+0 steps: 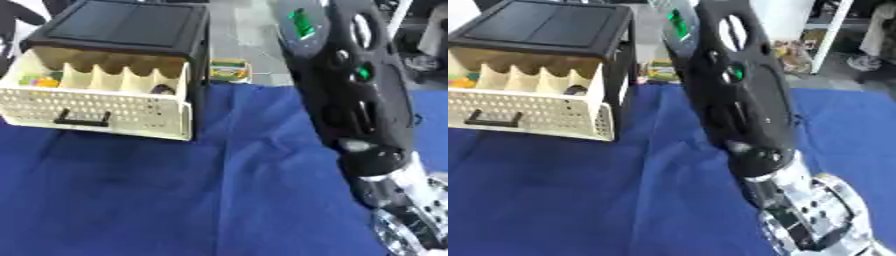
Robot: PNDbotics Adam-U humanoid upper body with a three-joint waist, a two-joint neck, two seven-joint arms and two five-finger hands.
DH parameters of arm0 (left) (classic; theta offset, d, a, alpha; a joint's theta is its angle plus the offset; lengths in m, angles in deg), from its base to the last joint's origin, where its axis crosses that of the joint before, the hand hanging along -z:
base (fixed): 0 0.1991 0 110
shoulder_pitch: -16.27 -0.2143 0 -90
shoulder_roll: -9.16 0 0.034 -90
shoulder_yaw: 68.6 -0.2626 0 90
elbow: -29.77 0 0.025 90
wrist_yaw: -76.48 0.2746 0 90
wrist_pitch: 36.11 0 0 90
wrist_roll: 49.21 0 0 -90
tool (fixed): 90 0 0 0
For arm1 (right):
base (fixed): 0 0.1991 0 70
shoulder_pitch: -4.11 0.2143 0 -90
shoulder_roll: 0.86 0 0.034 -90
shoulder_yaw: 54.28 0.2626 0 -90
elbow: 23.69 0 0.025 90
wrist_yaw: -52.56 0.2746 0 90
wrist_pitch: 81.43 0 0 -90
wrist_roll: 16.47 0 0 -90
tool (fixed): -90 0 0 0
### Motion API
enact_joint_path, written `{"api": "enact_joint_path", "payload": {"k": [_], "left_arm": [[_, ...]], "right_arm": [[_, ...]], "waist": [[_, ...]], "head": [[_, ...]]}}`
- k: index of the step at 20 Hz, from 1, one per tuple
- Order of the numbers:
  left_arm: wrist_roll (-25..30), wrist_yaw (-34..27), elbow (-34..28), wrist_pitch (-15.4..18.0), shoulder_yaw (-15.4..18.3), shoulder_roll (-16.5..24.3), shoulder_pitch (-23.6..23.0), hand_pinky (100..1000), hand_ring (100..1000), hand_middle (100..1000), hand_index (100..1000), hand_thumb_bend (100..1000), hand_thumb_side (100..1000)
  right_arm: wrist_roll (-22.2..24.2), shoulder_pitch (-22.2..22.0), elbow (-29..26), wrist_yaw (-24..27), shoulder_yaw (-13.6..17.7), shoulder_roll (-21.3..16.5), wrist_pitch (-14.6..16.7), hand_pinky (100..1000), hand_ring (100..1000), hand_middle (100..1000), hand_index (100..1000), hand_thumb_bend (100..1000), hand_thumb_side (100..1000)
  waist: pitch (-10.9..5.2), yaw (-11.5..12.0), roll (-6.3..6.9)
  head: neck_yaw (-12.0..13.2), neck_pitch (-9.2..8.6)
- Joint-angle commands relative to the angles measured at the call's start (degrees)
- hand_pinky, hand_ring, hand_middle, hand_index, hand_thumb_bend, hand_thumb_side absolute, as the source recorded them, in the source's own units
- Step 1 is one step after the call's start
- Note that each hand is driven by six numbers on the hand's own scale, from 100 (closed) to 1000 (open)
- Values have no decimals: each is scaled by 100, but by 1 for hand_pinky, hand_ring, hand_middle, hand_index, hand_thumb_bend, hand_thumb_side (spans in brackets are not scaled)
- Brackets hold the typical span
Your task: Pick up objects from table and place into drawer.
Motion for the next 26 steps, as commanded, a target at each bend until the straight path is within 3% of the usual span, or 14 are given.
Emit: {"api": "enact_joint_path", "payload": {"k": [1, 4, 7, 10, 12, 16, 20, 26], "left_arm": [[259, 279, -69, 283, -332, 593, 67, 100, 178, 329, 638, 100, 678], [608, 587, -69, 616, -495, 1067, -77, 100, 265, 369, 636, 100, 725], [1599, 970, -69, 1324, -212, 1566, -372, 100, 302, 374, 633, 100, 812], [2083, 912, -69, 1505, -114, 1912, -728, 100, 328, 388, 655, 100, 990], [2334, 872, -69, 1519, -139, 2022, -936, 100, 352, 407, 689, 100, 1000], [2875, 790, -69, 1349, -304, 2010, -1282, 131, 429, 474, 793, 100, 1000], [3311, 761, -69, 973, -421, 1894, -1517, 161, 449, 508, 865, 100, 1000], [3625, 666, -69, 316, -565, 1689, -1446, 177, 461, 527, 897, 100, 1000]], "right_arm": [[-284, -115, -534, -308, 57, -265, -186, 602, 662, 705, 836, 100, 915], [-635, -443, -1031, -520, 22, -344, -328, 632, 683, 718, 839, 100, 964], [-1846, -895, -1585, -58, -98, -413, -437, 645, 694, 725, 838, 100, 997], [-2637, -1113, -1591, 458, -106, -560, -444, 651, 697, 726, 836, 100, 999], [-2982, -1197, -1560, 699, -88, -620, -436, 654, 699, 728, 837, 100, 1000], [-3448, -1304, -1534, 1046, -54, -670, -412, 660, 702, 730, 839, 100, 1000], [-3744, -1335, -1552, 1229, -32, -686, -376, 660, 701, 729, 833, 100, 1000], [-3859, -1344, -1511, 1388, -7, -696, -400, 656, 697, 729, 834, 100, 1000]], "waist": [[-78, 22, 72], [-62, 23, 109], [-34, 5, 115], [-23, 8, 130], [-26, 17, 133], [-28, 1, 123], [-14, -66, 89], [22, -190, 32]], "head": [[44, 48], [61, 54], [65, 44], [49, 51], [43, 50], [55, 45], [88, 66], [192, 42]]}}
